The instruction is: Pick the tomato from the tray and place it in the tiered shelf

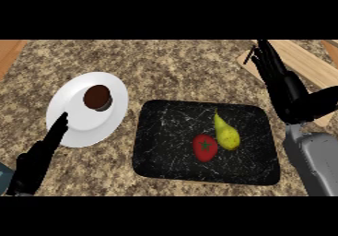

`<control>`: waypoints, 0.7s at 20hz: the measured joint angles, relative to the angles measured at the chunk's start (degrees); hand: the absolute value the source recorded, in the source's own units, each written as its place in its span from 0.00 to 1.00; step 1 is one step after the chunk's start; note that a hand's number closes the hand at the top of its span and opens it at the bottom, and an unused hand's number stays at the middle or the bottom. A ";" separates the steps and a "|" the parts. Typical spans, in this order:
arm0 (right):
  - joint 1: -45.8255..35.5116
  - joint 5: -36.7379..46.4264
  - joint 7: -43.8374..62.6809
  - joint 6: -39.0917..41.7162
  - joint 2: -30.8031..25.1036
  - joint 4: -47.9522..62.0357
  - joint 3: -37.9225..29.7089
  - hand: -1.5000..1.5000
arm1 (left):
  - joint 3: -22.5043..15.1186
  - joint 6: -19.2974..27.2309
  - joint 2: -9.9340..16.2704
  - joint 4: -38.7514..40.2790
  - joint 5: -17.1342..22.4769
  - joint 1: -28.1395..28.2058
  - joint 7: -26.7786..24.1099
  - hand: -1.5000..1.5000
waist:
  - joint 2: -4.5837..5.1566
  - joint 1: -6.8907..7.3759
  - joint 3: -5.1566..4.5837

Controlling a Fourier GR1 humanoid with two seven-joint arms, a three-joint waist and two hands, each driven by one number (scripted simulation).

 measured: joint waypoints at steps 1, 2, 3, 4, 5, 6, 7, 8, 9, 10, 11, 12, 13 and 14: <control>-1.03 0.00 -0.06 0.95 0.03 0.39 -0.11 1.00 | 0.90 -0.50 -0.27 0.38 0.39 -0.10 -0.41 0.50 | 0.00 -0.25 0.13; -2.24 -0.18 -0.85 2.64 -0.05 1.52 -0.01 1.00 | 1.51 -0.69 -0.80 0.37 0.92 -1.16 -0.06 0.50 | 0.04 -0.38 0.21; -4.09 -0.44 -0.96 4.08 -0.10 2.14 0.19 1.00 | 1.95 -0.49 -1.40 -0.09 1.24 -2.06 0.14 0.50 | 0.08 -0.38 0.29; -5.88 -0.87 -1.41 6.04 -0.18 2.83 0.55 1.00 | 2.54 -0.28 -2.13 -0.13 1.72 -3.29 0.22 0.50 | 0.16 -0.32 0.34; -7.70 -1.28 -2.06 7.97 -0.14 3.34 0.97 1.00 | 3.40 -0.30 -2.75 -0.22 2.57 -5.23 0.61 0.50 | 0.27 -0.31 0.37; -9.67 -1.79 -2.82 10.16 -0.27 3.97 1.27 1.00 | 4.23 -0.13 -3.41 -0.45 3.41 -7.14 1.13 0.50 | 0.41 -0.17 0.41; -10.68 1.61 -2.63 9.44 -2.30 4.99 2.00 1.00 | 4.59 -0.16 -4.08 -0.64 4.23 -8.26 1.57 0.50 | 0.46 -0.32 0.32; -11.18 2.45 -2.19 8.72 -2.01 7.52 2.00 0.00 | 4.85 -0.05 -4.94 -0.76 5.02 -10.27 2.79 0.50 | 0.56 -0.44 0.35; -11.78 0.80 -0.80 9.38 -0.89 9.29 1.66 0.00 | 5.36 -0.29 -5.31 -0.72 5.91 -11.43 3.61 0.50 | 0.59 -0.44 0.41; -12.09 -1.27 -0.27 10.33 0.53 11.01 1.10 0.00 | 5.82 -0.52 -5.75 -0.35 6.56 -12.12 3.70 0.50 | 0.66 -0.36 0.44; -12.40 -3.73 -0.09 12.40 1.37 12.37 0.43 0.00 | 6.20 -0.57 -6.23 0.20 7.04 -13.27 4.09 0.50 | 0.72 -0.48 0.47; -12.48 -6.00 -0.34 14.79 1.97 13.50 -0.17 0.00 | 6.52 -0.85 -6.53 0.75 7.52 -14.26 4.54 0.50 | 0.72 -0.62 0.50; -12.16 -7.72 -1.26 17.20 2.60 14.38 -0.45 0.00 | 6.73 -0.77 -6.98 1.07 7.79 -15.05 5.04 0.50 | 0.66 -0.75 0.52; -12.06 -9.55 -1.74 20.12 2.30 14.58 -1.02 0.00 | 7.12 -1.15 -7.12 1.76 8.06 -15.49 5.08 0.50 | 0.58 -0.93 0.53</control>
